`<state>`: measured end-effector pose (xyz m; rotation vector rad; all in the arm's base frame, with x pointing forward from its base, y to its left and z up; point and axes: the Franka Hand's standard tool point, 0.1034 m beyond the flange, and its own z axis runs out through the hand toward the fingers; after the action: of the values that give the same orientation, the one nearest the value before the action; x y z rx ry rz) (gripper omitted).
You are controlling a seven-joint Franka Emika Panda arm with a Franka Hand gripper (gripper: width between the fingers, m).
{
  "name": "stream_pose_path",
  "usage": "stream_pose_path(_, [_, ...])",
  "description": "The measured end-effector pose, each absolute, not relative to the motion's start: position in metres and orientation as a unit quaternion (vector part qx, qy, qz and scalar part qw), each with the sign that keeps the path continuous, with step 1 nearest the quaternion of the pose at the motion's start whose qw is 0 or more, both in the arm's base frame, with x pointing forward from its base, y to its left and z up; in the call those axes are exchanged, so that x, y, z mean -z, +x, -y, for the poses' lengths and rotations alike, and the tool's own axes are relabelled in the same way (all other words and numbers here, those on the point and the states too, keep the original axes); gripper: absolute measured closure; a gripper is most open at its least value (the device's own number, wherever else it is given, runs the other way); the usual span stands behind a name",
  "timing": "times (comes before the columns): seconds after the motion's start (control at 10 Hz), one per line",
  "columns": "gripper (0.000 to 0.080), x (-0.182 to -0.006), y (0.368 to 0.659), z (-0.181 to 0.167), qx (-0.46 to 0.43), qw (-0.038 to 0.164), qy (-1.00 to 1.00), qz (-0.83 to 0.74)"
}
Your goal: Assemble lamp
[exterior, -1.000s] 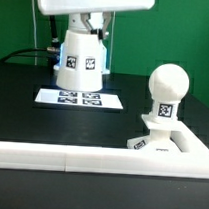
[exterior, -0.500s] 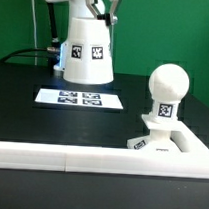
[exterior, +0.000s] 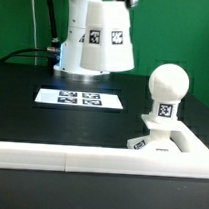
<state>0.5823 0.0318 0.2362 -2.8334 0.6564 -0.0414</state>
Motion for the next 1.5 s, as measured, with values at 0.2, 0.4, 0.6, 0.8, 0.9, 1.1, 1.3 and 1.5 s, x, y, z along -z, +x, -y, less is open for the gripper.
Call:
stream_pose_path(0.2, [0.0753,-0.254,0.606,-0.056,0.012,0.113,-0.968,-0.222])
stream_pose_path(0.4, [0.0753,-0.261,0.624,-0.075,0.005,0.115,-0.965,-0.236])
stream_pose_path(0.6, [0.0753,-0.249,0.634,-0.09,0.005,0.113,-0.965,-0.236])
stream_pose_path(0.8, [0.0753,-0.232,0.633,-0.1,-0.001,0.108,-0.966,-0.237])
stream_pose_path(0.9, [0.0753,-0.224,0.634,-0.102,0.002,0.107,-0.966,-0.235])
stream_pose_path(1.1, [0.0753,-0.198,0.629,-0.101,0.009,0.1,-0.968,-0.23])
stream_pose_path(1.3, [0.0753,-0.182,0.624,-0.098,0.017,0.095,-0.971,-0.218])
stream_pose_path(1.5, [0.0753,-0.167,0.619,-0.096,0.018,0.091,-0.973,-0.211])
